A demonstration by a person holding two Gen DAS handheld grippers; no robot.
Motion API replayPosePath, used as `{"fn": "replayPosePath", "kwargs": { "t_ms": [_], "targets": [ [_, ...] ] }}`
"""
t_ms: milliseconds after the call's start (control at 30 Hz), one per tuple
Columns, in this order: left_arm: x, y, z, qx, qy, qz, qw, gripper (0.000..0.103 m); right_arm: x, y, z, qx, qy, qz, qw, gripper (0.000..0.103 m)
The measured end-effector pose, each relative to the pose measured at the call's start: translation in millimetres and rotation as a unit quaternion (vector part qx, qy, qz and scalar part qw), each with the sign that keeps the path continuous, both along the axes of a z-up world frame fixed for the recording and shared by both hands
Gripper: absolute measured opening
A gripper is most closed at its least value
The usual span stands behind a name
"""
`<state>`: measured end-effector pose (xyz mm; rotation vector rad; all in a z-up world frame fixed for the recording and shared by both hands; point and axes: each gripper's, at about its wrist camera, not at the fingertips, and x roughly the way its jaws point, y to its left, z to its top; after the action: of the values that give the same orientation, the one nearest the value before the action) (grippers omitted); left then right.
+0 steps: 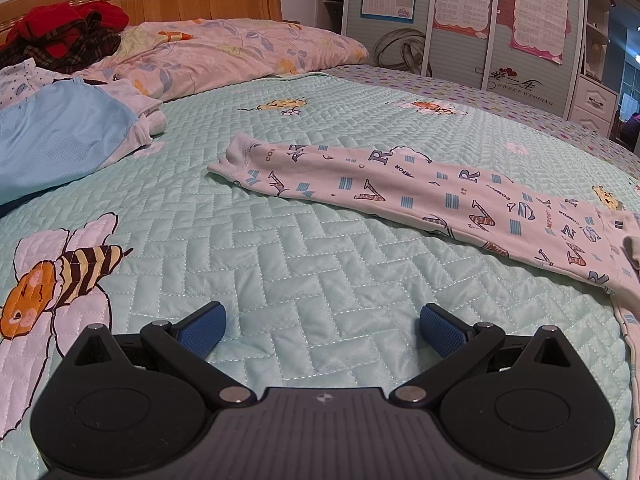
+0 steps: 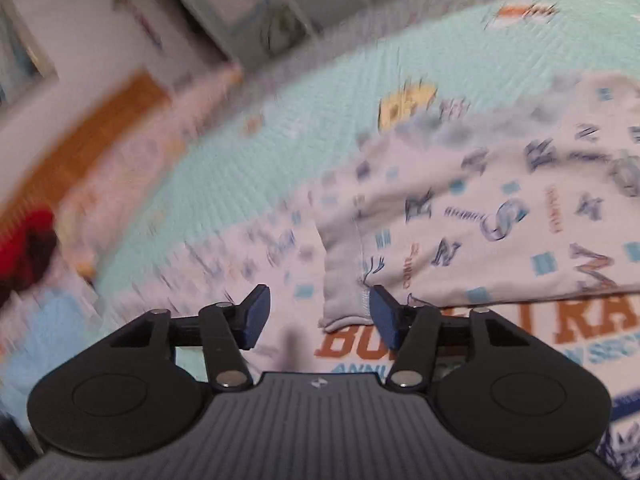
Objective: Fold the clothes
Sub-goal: 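Lay the lettered garment onto the BOXING CHAMPION shirt and open the right gripper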
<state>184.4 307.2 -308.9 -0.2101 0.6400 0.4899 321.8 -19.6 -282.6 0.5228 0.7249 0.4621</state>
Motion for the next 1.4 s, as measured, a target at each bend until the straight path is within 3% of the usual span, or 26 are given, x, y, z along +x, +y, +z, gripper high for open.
{"fn": "replayPosePath", "kwargs": {
  "t_ms": [100,200,267,333,467,533,567,633,767,1000,1200,1300,1367,1400],
  "targets": [
    [0,8,3,-0.021,-0.002,-0.005,0.9998,0.102,-38,-34,23,0.047,-0.038,-0.005,0.998,0.059],
    [-3,40,11,-0.117,-0.038,-0.006,0.9924,0.102,-85,-79,41,0.049,-0.057,-0.006,0.997,0.061],
    [0,74,14,-0.216,-0.075,0.015,0.9734,0.102,-120,-112,46,0.043,-0.063,-0.014,0.997,0.063],
    [8,109,12,-0.303,-0.102,0.047,0.9465,0.102,-151,-142,43,0.029,-0.054,-0.038,0.997,0.066],
    [32,153,7,-0.385,-0.097,0.092,0.9131,0.102,-197,-183,22,0.028,-0.012,-0.103,0.994,0.068],
    [40,172,2,-0.437,-0.099,0.128,0.8847,0.103,-209,-194,11,0.035,0.000,-0.123,0.992,0.068],
    [44,179,-1,-0.453,-0.099,0.133,0.8762,0.103,-212,-196,6,0.038,0.004,-0.127,0.991,0.068],
    [53,192,-6,-0.482,-0.099,0.140,0.8593,0.103,-208,-194,-3,0.039,0.010,-0.124,0.992,0.068],
    [60,208,-19,-0.520,-0.119,0.125,0.8365,0.102,-204,-192,-8,0.052,0.012,-0.115,0.992,0.068],
    [72,216,-27,-0.527,-0.155,0.089,0.8309,0.101,-203,-199,-9,0.049,0.022,-0.133,0.990,0.069],
    [98,226,-32,-0.518,-0.154,0.084,0.8372,0.079,-201,-199,-8,0.036,0.024,-0.135,0.990,0.072],
    [103,229,-34,-0.516,-0.155,0.088,0.8380,0.064,-199,-197,-11,0.033,0.030,-0.130,0.990,0.073],
    [96,230,-35,-0.509,-0.157,0.097,0.8405,0.030,-198,-196,-14,0.032,0.037,-0.129,0.990,0.073],
    [94,230,-37,-0.507,-0.159,0.102,0.8408,0.023,-197,-197,-16,0.033,0.041,-0.130,0.990,0.073]
  ]
}}
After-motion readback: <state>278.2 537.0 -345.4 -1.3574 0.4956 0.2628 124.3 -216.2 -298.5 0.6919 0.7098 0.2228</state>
